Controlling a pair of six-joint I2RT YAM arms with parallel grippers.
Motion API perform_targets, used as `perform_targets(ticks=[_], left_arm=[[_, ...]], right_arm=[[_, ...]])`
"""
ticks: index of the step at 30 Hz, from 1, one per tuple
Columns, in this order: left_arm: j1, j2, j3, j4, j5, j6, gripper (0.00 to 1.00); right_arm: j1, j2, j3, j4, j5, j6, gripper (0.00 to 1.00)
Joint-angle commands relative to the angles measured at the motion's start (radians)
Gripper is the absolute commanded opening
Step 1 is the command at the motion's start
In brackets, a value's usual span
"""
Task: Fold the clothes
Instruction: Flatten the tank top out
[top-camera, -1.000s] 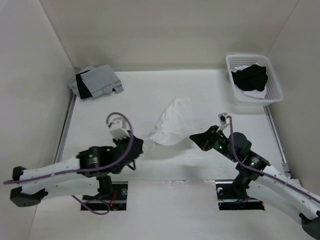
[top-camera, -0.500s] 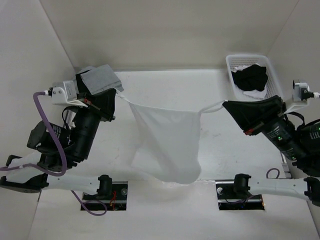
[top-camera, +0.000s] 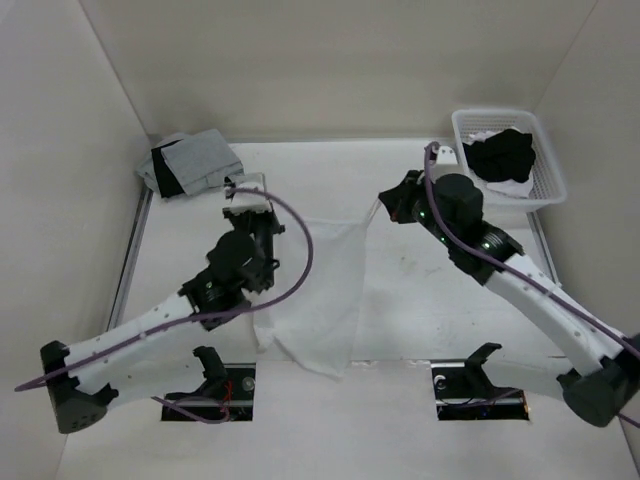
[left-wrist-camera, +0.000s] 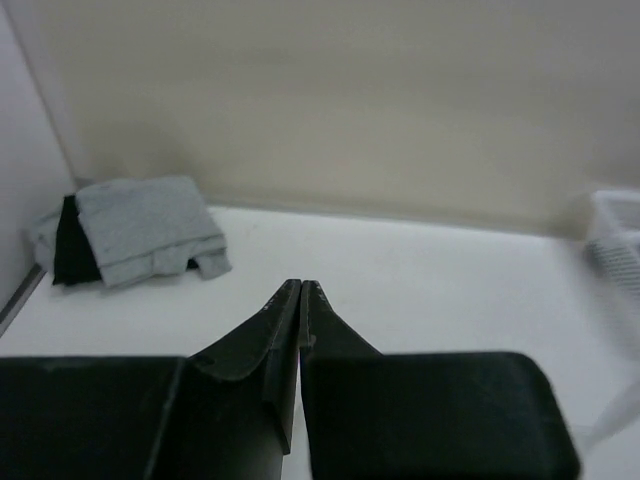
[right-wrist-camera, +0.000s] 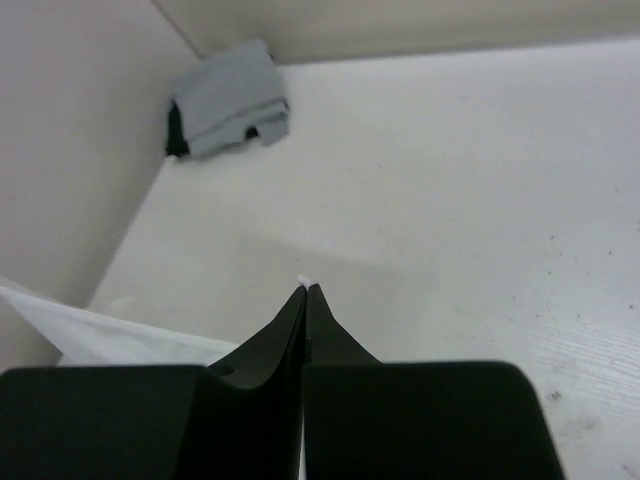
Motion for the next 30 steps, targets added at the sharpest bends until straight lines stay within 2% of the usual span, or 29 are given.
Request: perform_targets(ticks=[1, 2, 4, 6, 7, 10, 12, 15, 17, 19, 24, 28, 30], left_arm=[[0.312, 0.136, -0.007, -0.251, 0.359, -0.417, 0.02], [0.462, 0.218, 0.019, -0.279, 0.514, -0.484, 0.02], [0.656, 0.384, 0.077, -0.240, 0.720, -0.573, 0.02], [0.704, 0.501, 0.144, -0.206, 0.733, -0.590, 0.03], [0.732, 0.635, 0.263, -0.201, 0.745, -0.576, 0.04], [0.776, 0.841, 0.498, -0.274, 0.833, -0.567, 0.04], [0.795, 0.903, 0.581, -0.308, 0.860, -0.587, 0.04], [0.795, 0.931, 0.615, -0.304, 0.867, -0.593, 0.04], [0.789, 0.879, 0.584, -0.295, 0.885, -0.616, 0.03], [0.760, 0.732, 0.504, -0.256, 0.893, -0.627, 0.02], [0.695, 0.399, 0.413, -0.241, 0.839, -0.598, 0.02], [0.617, 0.162, 0.404, -0.279, 0.749, -0.534, 0.02], [0.573, 0.094, 0.408, -0.285, 0.706, -0.498, 0.02]], right_arm=[[-0.110, 0.162, -0.012, 0.212, -0.151, 0.068, 0.00], [-0.152, 0.232, 0.009, 0.238, -0.167, 0.069, 0.00], [-0.231, 0.398, 0.097, 0.260, -0.199, 0.065, 0.00], [-0.281, 0.525, 0.191, 0.257, -0.213, 0.065, 0.00], [-0.314, 0.622, 0.275, 0.245, -0.221, 0.062, 0.00], [-0.367, 0.793, 0.463, 0.168, -0.236, 0.057, 0.00], [-0.379, 0.821, 0.506, 0.162, -0.238, 0.054, 0.00], [-0.385, 0.805, 0.511, 0.179, -0.242, 0.063, 0.00], [-0.381, 0.744, 0.467, 0.186, -0.238, 0.056, 0.00], [-0.368, 0.611, 0.382, 0.200, -0.230, 0.042, 0.00], [-0.249, 0.193, 0.183, 0.195, -0.126, 0.002, 0.00], [-0.122, -0.061, 0.161, 0.093, 0.001, -0.069, 0.00], [-0.063, -0.130, 0.178, 0.054, 0.046, -0.095, 0.00]])
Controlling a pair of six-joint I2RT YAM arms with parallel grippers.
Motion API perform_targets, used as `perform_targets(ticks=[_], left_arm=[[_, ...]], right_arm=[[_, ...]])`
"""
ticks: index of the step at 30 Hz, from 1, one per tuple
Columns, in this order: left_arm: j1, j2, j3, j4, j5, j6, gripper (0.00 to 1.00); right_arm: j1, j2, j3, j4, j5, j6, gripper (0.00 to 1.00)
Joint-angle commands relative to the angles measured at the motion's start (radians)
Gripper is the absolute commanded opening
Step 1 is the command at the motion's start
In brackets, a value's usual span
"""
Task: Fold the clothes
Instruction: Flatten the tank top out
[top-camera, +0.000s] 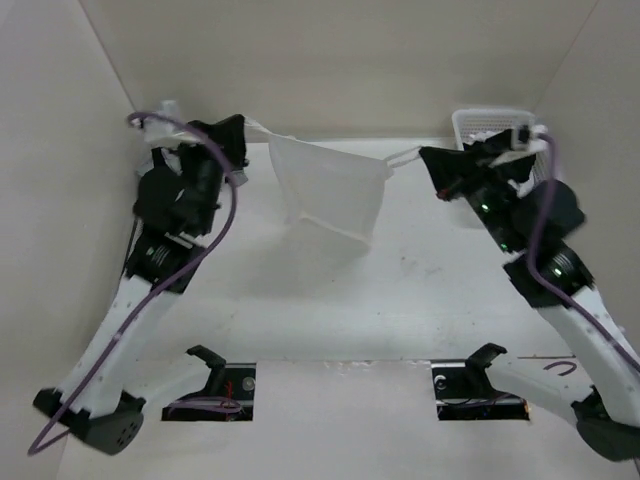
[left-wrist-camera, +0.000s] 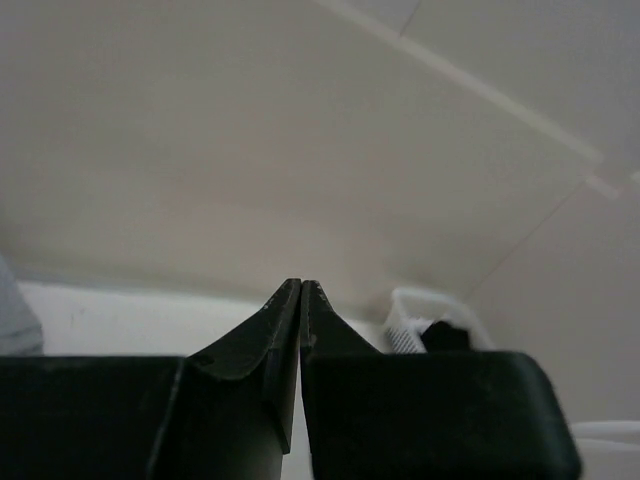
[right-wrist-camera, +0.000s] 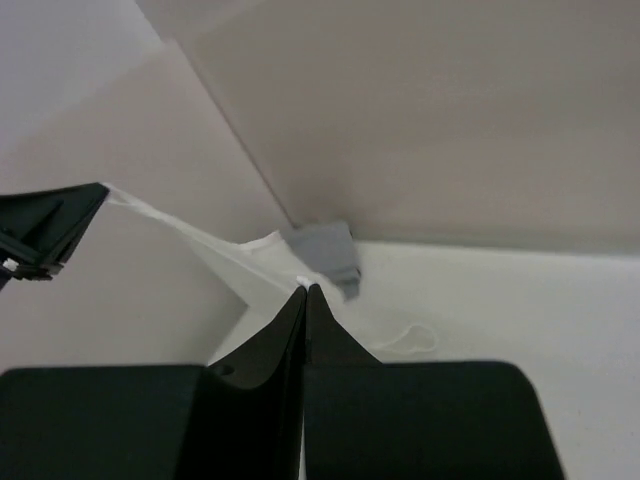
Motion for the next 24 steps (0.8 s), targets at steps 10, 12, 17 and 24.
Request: perform_targets(ticks=[10, 12, 17, 24], left_arm=[[-0.355, -0.225, 0.042, 0.015, -0.294, 0.240, 0.02], [-0.381, -0.219, 0.033, 0.022, -0.302, 0.249, 0.02], [-0.300, -0.164, -0.064, 0.037, -0.291, 0.213, 0.03], [0.123, 0.186, -0.185, 0.058, 0.059, -0.065, 0.04]], right_arm=[[0.446, -0.226, 0.118, -0.161, 0.436, -0.227, 0.00], [0.504, -0.225, 0.118, -0.150, 0.488, -0.257, 0.00], [0.393, -0.147, 0.091, -0.137, 0.401, -0.248, 0.00], [-0.093, 0.158, -0.003, 0.014, -0.099, -0.035, 0.00]])
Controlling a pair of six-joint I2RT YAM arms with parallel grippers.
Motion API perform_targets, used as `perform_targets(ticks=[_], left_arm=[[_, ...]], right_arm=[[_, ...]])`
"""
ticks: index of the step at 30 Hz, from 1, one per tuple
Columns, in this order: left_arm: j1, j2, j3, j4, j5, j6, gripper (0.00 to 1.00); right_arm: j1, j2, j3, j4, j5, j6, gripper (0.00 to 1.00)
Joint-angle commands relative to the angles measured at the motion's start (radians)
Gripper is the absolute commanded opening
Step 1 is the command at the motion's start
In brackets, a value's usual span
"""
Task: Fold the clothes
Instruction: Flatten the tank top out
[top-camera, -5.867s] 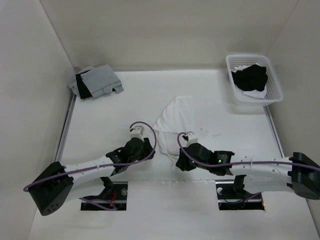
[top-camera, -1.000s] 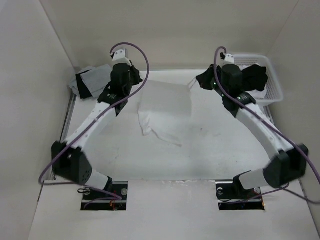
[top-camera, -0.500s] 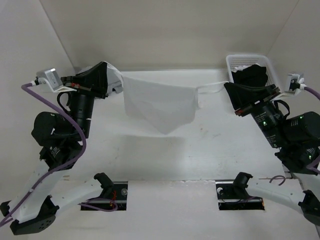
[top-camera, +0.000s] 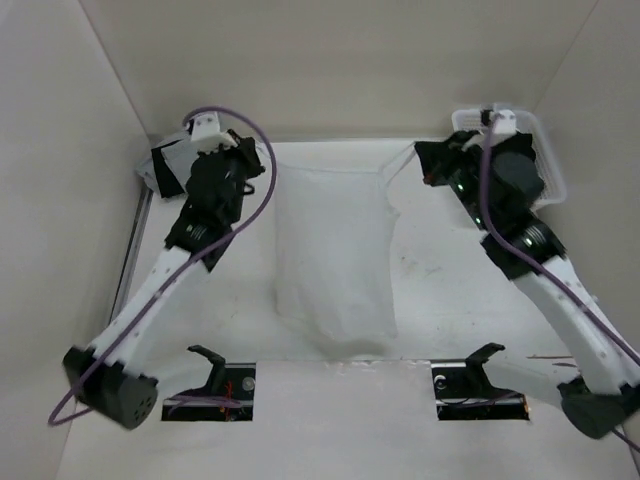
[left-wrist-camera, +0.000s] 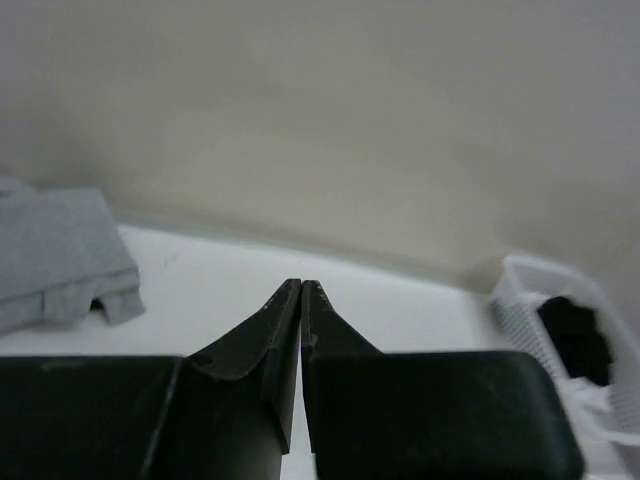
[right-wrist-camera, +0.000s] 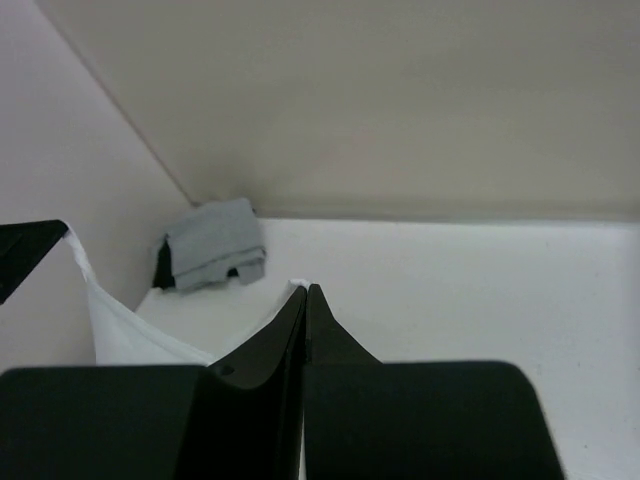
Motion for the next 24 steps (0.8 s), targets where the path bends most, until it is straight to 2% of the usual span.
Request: perform_targets(ticks=[1, 4, 8, 10, 12, 13, 14, 16, 19, 20, 21, 24], left_arm=[[0.156, 0.253, -0.018, 0.026, 0.226, -0.165, 0.04], [0.193, 0.500, 0.105, 0.050, 0.260, -0.170, 0.04], [0.208, 0.775, 0.367, -0.024, 0.261, -0.156, 0.06], [0.217, 0.844, 0.462, -0.064, 0.249, -0.149, 0.12], [0.225, 0.865, 0.504, -0.073, 0.241, -0.144, 0.27], [0.225, 0.849, 0.498, -0.069, 0.240, -0.144, 0.33], [0.222, 0.816, 0.463, -0.058, 0.235, -0.144, 0.38], [0.214, 0.742, 0.361, -0.033, 0.212, -0.151, 0.39], [0.158, 0.571, 0.076, 0.049, 0.149, -0.194, 0.35], [0.136, 0.529, -0.006, 0.074, 0.133, -0.210, 0.33], [0.113, 0.478, -0.107, 0.097, 0.110, -0.227, 0.29], [0.067, 0.356, -0.345, 0.114, 0.095, -0.267, 0.18]], right_arm=[[-0.162, 0.211, -0.039, 0.109, -0.274, 0.118, 0.00], [-0.263, 0.484, 0.067, 0.142, -0.355, 0.139, 0.00], [-0.343, 0.821, 0.347, 0.059, -0.381, 0.162, 0.01], [-0.366, 0.927, 0.470, 0.016, -0.351, 0.176, 0.02], [-0.371, 0.962, 0.527, 0.003, -0.305, 0.181, 0.07], [-0.372, 0.960, 0.538, 0.005, -0.279, 0.184, 0.13], [-0.372, 0.943, 0.531, 0.013, -0.253, 0.182, 0.22], [-0.368, 0.901, 0.486, 0.025, -0.228, 0.176, 0.32], [-0.362, 0.798, 0.338, 0.049, -0.210, 0.187, 0.36], [-0.348, 0.756, 0.270, 0.066, -0.202, 0.193, 0.35], [-0.331, 0.711, 0.195, 0.088, -0.190, 0.204, 0.29], [-0.265, 0.556, -0.055, 0.184, -0.162, 0.234, 0.04]])
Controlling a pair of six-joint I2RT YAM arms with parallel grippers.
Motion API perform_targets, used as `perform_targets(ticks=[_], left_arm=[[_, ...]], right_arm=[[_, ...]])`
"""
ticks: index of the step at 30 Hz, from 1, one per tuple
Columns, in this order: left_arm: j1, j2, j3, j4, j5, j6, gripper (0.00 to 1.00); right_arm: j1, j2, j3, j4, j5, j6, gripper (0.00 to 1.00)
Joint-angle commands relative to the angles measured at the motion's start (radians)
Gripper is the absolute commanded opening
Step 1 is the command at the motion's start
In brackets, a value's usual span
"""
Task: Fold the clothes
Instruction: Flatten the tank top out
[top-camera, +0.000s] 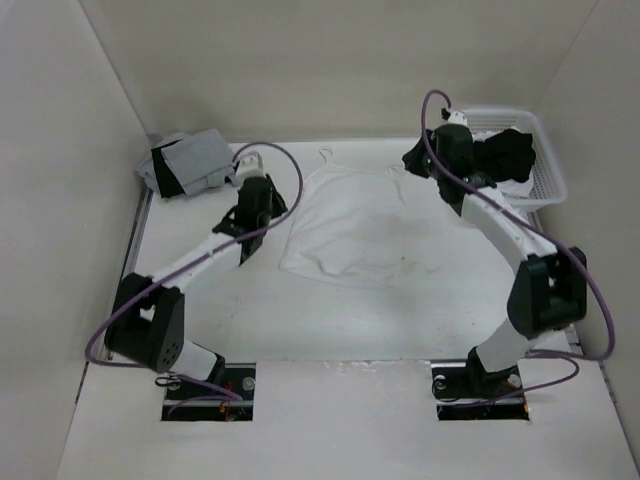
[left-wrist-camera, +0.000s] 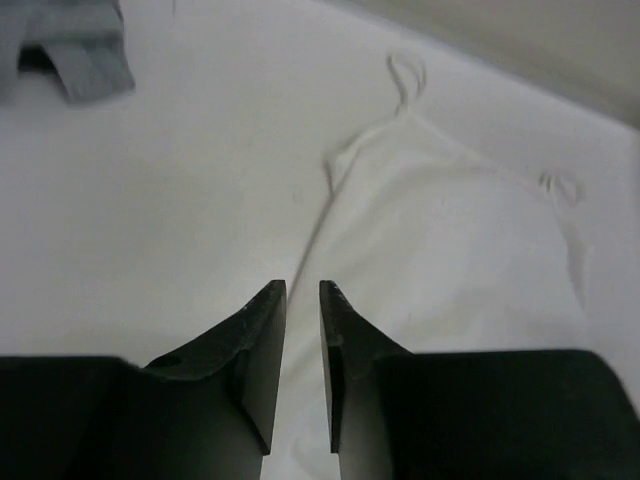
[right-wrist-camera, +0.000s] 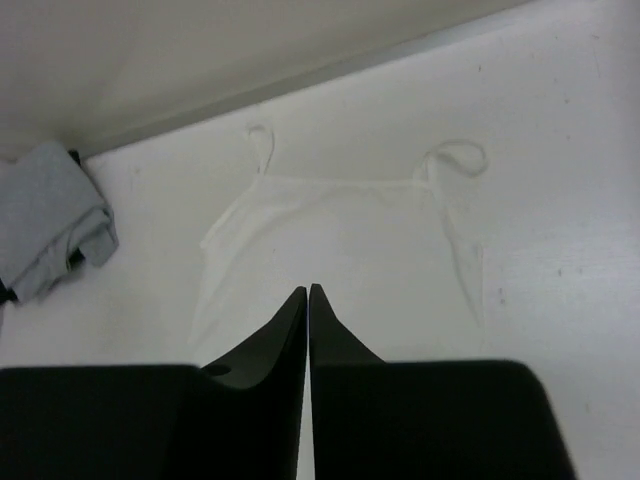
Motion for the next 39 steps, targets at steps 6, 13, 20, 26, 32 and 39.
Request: perform_targets(ticks=[6, 13, 20, 26, 32, 39], left_arm=[[-0.056, -0.228, -0.425, 0.048, 0.116, -0.129, 0.19], [-0.090, -0.250, -0.485, 0.056, 0.148, -0.075, 0.33], [-0.089, -0.192, -0.476, 0.079, 0.159, -0.064, 0.33], [-0.087, -0.169, -0.473, 0.071, 0.132, -0.066, 0.31], [-0.093, -0.120, -0.454, 0.060, 0.132, -0.063, 0.30], [-0.095, -0.078, -0.446, 0.043, 0.101, -0.069, 0.22]], right_arm=[[0.204, -0.384, -0.538, 0.217, 0.050, 0.123, 0.00], [0.308, -0.686, -0.860, 0.203, 0.105, 0.159, 0.04], [0.321, -0.801, -0.974, 0.140, 0.114, 0.179, 0.07], [0.321, -0.830, -1.002, 0.137, 0.131, 0.208, 0.10], [0.331, -0.812, -1.025, 0.162, 0.133, 0.229, 0.11], [0.331, -0.829, -1.035, 0.159, 0.136, 0.242, 0.16]])
